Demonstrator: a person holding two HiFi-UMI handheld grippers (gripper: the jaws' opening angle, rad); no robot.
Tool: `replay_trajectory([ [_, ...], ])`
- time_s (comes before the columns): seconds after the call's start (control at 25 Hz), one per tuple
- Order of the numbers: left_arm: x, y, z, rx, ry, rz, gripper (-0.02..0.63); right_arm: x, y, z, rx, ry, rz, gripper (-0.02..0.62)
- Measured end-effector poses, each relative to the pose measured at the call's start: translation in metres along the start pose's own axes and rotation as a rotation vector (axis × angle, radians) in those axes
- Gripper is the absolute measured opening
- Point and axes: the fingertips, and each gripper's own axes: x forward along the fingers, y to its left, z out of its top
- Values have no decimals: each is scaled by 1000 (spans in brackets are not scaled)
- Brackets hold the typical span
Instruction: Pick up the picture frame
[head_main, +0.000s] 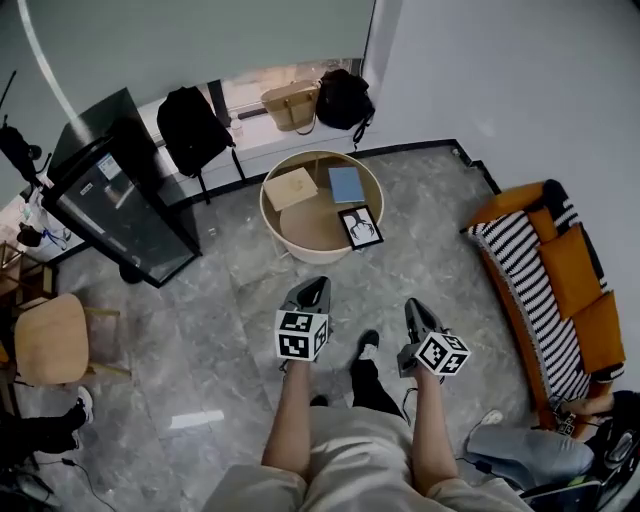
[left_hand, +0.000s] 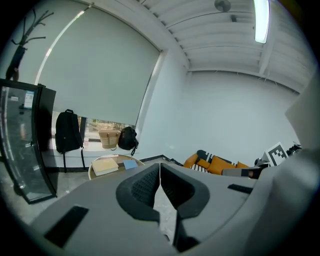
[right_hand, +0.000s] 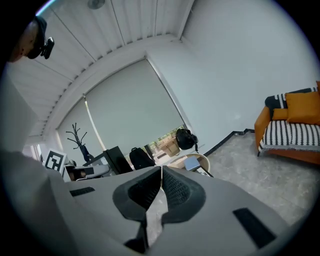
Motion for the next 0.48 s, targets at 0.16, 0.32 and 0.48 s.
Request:
replay_trajectory([
  [0.16,42,11,22,59,19,37,21,50,-8,33,48,-24,110,35],
  [0.32,92,12,54,93,13,69,21,84,-29,92,56,-72,168,35],
  [0.48,148,-8,81,93,-3,63,21,108,-62,152,97,-112,222,35],
])
